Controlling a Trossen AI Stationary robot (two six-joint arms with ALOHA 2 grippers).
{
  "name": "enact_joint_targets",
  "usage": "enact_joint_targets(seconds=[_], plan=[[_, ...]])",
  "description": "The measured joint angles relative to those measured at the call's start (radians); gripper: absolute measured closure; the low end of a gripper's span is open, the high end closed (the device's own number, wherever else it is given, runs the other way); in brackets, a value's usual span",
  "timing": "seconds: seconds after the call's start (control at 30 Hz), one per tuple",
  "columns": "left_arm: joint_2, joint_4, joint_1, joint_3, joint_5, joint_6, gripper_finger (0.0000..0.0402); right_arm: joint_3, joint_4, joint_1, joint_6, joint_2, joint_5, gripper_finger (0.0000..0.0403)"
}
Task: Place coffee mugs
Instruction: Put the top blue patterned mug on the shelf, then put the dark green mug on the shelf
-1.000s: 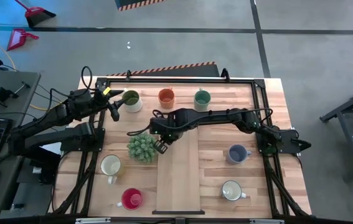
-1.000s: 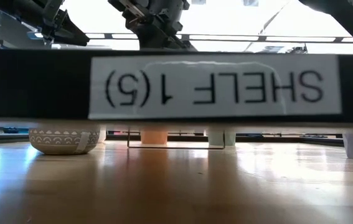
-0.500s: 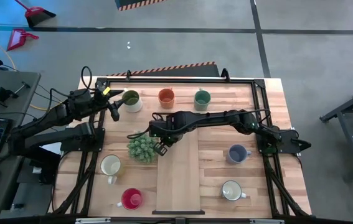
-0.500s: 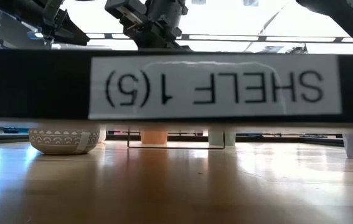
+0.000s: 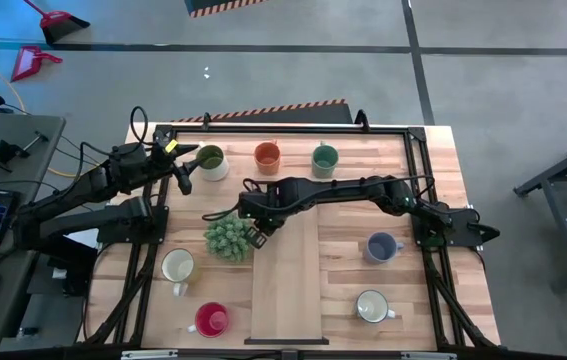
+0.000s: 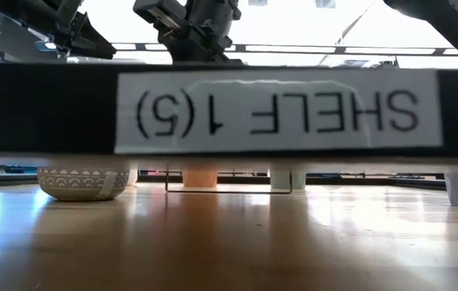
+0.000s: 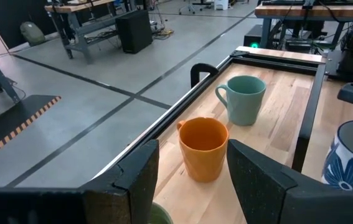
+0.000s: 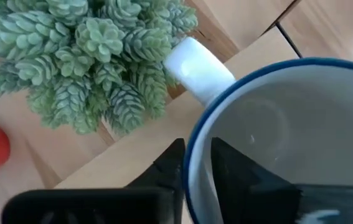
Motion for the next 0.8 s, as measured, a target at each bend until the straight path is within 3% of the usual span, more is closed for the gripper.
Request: enact_joint_targets(seconds=[0.4,0.8], plan=[[0.000,0.000,0.000,0.000,0.000,0.000,0.0222,0.036,0.003,-0.002,0.011,0.000,-0.011,0.0310],[0.000,-0.007,0.000,0.000,0.000,0.000,0.0222,0.036,-0.009,-0.007,0.019,-0.017,-0.053,0.0308]])
